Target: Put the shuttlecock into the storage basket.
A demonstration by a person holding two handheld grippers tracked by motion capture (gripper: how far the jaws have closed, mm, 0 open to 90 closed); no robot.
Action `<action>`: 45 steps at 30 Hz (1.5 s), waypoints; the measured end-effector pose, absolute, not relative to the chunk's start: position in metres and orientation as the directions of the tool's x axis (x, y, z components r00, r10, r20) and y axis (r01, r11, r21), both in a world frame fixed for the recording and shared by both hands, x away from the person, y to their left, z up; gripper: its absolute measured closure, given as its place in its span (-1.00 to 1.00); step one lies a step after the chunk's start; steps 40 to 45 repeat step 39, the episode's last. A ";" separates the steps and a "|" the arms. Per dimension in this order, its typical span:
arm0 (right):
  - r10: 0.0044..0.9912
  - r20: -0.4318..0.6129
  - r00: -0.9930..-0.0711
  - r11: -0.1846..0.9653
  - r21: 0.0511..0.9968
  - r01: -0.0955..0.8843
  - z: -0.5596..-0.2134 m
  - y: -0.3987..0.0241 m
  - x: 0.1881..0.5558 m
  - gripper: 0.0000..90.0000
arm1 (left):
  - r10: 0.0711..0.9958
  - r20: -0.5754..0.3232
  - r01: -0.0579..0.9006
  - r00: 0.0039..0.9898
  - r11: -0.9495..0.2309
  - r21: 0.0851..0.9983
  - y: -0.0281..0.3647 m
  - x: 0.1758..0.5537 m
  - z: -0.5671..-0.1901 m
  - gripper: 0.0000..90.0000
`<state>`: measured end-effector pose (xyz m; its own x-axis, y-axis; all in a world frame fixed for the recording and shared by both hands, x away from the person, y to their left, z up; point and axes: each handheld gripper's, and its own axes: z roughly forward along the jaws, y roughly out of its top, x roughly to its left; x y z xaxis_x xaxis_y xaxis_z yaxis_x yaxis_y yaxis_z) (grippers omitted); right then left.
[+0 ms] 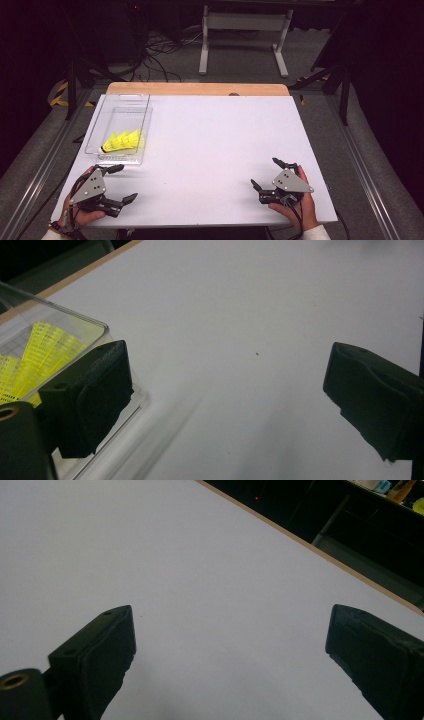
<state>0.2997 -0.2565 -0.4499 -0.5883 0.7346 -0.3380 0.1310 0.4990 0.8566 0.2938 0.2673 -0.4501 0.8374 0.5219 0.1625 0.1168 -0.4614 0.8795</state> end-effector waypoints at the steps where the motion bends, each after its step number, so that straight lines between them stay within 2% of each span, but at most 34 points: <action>1: 0.733 -0.338 -0.590 0.501 0.855 0.133 -0.450 -0.256 0.300 -0.84 | 0.526 0.161 0.119 0.835 -0.459 0.881 0.267 0.294 -0.451 -0.86; 45: 0.733 -0.338 -0.591 0.507 0.850 0.143 -0.454 -0.258 0.304 -0.84 | 0.525 0.156 0.132 0.837 -0.470 0.873 0.265 0.299 -0.453 -0.86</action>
